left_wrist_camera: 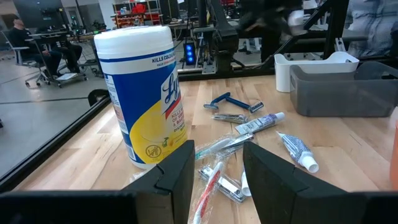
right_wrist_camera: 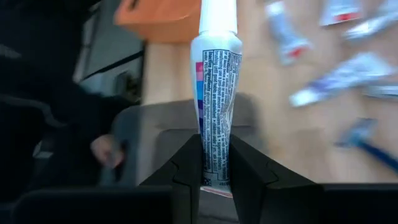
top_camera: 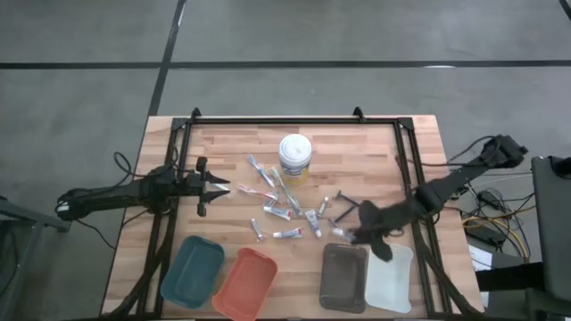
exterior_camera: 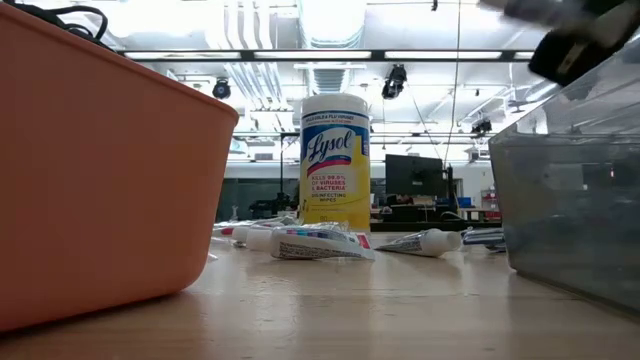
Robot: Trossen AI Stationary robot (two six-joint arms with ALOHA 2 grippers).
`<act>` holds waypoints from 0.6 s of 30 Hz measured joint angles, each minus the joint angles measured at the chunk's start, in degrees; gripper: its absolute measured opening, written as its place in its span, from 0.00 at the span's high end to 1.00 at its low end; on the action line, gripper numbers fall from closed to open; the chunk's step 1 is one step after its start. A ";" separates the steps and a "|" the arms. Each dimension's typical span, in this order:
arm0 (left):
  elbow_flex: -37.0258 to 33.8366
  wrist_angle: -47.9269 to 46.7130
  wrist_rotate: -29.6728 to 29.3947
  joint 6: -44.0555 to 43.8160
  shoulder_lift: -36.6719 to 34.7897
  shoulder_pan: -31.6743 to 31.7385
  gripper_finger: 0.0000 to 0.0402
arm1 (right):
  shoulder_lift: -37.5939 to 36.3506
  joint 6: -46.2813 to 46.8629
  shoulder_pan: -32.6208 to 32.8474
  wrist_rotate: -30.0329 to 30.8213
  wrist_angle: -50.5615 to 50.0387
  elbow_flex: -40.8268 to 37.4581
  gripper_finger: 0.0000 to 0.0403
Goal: Pick & Place Travel size toiletries
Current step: Put the white toothpaste into the black bin
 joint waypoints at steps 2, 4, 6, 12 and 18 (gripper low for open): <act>0.00 0.00 0.00 0.01 0.01 0.00 0.65 | 1.57 0.24 2.99 0.02 3.28 0.00 0.85; 0.00 0.00 0.00 0.02 0.00 -0.01 0.65 | 3.41 0.35 5.52 0.02 5.96 0.02 0.85; 0.00 0.00 0.00 0.02 0.01 -0.01 0.65 | 5.53 0.41 7.44 0.02 7.87 0.02 0.85; 0.00 0.00 0.00 0.02 0.01 -0.01 0.65 | 11.47 3.88 9.71 0.04 8.77 0.04 0.85; 0.00 0.00 0.00 0.00 0.01 -0.01 0.65 | 16.92 6.19 9.69 0.00 8.74 0.04 0.85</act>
